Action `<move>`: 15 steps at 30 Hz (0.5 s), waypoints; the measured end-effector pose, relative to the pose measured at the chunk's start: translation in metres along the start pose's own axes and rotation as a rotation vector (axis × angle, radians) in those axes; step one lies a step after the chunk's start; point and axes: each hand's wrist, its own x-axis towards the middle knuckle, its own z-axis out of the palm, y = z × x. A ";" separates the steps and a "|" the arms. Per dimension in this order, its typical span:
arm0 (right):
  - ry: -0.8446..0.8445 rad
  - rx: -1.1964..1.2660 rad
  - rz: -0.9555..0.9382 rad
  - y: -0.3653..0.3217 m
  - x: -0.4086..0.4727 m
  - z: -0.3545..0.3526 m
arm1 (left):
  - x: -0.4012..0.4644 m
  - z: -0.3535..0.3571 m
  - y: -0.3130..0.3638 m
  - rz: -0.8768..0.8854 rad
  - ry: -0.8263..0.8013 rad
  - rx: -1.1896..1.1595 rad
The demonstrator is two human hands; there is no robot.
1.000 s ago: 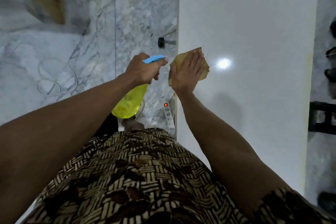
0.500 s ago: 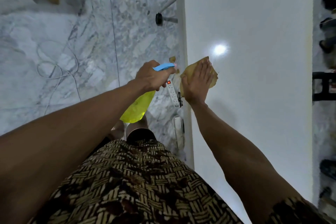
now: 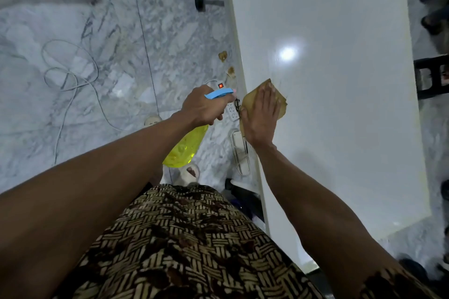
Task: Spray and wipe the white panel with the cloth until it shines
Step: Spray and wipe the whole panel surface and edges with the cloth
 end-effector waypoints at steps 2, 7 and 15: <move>0.012 -0.006 -0.016 0.007 -0.020 0.004 | -0.018 0.015 -0.011 0.003 0.007 -0.023; 0.049 0.033 -0.084 0.026 -0.063 0.012 | -0.070 0.057 -0.037 0.007 0.006 -0.054; 0.068 0.018 -0.130 0.055 -0.147 0.020 | -0.126 0.104 -0.085 -0.012 0.040 -0.080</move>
